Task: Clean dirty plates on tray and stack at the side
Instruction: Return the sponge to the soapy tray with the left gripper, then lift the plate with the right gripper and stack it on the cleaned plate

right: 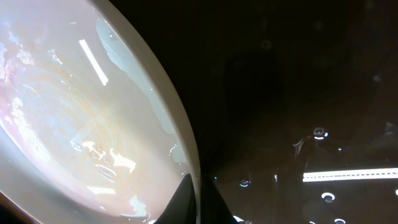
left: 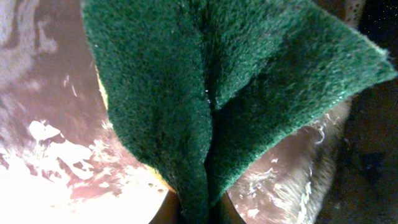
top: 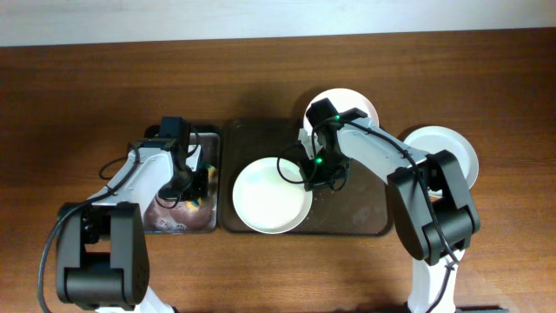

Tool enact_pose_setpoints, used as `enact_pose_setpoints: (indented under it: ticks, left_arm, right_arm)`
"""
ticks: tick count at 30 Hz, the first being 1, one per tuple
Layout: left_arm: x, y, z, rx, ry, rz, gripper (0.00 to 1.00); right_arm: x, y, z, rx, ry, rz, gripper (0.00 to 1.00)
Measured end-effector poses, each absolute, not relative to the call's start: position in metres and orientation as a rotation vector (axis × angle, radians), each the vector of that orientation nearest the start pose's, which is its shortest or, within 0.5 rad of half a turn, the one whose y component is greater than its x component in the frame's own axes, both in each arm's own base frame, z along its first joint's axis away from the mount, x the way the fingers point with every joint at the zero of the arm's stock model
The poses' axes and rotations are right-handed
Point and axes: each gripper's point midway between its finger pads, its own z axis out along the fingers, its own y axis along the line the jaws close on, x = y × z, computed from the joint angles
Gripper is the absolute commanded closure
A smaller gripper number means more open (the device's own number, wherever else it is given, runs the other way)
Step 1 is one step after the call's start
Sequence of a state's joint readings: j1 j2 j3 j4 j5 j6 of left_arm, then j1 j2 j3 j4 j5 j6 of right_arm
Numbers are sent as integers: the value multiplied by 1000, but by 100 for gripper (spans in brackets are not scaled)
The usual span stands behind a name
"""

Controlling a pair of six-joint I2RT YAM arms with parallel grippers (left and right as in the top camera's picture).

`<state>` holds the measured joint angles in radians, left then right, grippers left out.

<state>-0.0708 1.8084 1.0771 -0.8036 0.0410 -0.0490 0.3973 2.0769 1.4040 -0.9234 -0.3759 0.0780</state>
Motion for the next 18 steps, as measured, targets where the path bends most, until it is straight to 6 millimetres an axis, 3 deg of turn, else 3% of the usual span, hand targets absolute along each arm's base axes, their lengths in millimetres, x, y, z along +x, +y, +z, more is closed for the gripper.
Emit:
enact_pose_setpoints:
  ticks: [2,3,4,8,10,12,14,18]
  left_arm:
    - [310,-29,7,34,3113,-67,33]
    - [310,-29,10,32,3109,-66,6]
    - [311,-29,16,36,3090,-66,0]
    - [319,-30,47,27,2990,-76,0]
    - [319,-30,49,13,2983,-77,1]
    - [319,-30,49,3,2985,-78,1]
    - [319,-30,49,3,2985,-78,1]
    - [319,-30,49,3,2985,-78,0]
  right_arm:
    - [318,202,5,-501,3162,582,96]
    - [318,202,5,-501,3161,580,96]
    - [318,201,4,-500,3162,570,96]
    - [323,194,7,-498,3150,493,96]
    - [329,188,21,-500,3107,426,96]
    - [338,180,52,-498,3013,350,96]
    - [346,169,99,-481,2883,265,96]
    - [351,138,140,-433,2761,12,96]
